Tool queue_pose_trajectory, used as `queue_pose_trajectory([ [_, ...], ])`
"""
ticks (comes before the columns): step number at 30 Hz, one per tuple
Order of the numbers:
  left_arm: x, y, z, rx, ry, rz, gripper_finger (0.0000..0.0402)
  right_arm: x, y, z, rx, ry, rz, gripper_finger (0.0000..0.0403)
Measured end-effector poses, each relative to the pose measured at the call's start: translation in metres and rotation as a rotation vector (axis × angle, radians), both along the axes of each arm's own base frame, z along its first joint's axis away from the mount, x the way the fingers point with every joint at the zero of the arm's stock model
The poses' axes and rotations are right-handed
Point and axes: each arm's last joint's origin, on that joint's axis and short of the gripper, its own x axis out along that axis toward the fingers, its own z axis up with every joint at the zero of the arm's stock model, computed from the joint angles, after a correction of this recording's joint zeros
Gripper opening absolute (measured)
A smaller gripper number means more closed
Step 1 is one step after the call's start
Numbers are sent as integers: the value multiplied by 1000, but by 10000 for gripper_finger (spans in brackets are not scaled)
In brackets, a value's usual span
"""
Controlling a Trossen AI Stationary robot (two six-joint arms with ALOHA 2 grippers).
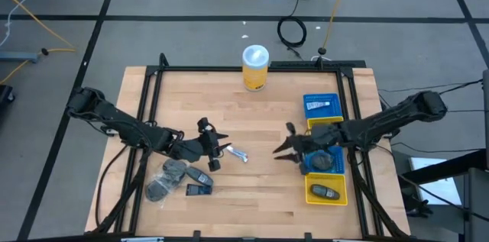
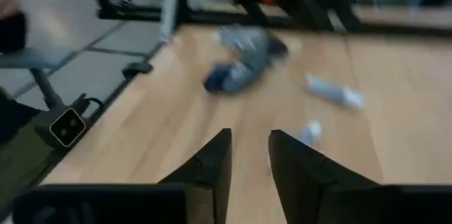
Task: Pick & Place Travel size toiletries
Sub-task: Put the white toothpaste into the top blue bin
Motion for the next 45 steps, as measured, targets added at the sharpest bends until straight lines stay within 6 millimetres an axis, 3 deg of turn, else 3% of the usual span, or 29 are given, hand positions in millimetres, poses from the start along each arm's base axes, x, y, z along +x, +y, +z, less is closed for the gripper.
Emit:
queue_pose_trajectory([
  [8,-11,3,-13,-13,120,102,122,28,21,-47,-242,-100,24,63],
  [14,-32,4,-41,-9,169,240,122,49,27,-68,-210,-155,7,70],
  [19,-50,11,-72,-70,141,308,122,74,29,-74,-241,-142,-121,113],
  [23,-58,19,-89,-125,63,332,122,101,33,-76,-289,-29,-216,164],
  [30,-60,27,-95,-194,-25,335,122,141,34,-87,-278,257,-315,242],
  [34,-59,27,-95,-200,-24,330,122,154,28,-97,-234,286,-360,264],
  [39,-59,27,-95,-207,-25,324,122,154,12,-113,-205,368,-413,249],
  [45,-58,26,-95,-203,-28,316,122,154,6,-115,-147,424,-377,163],
])
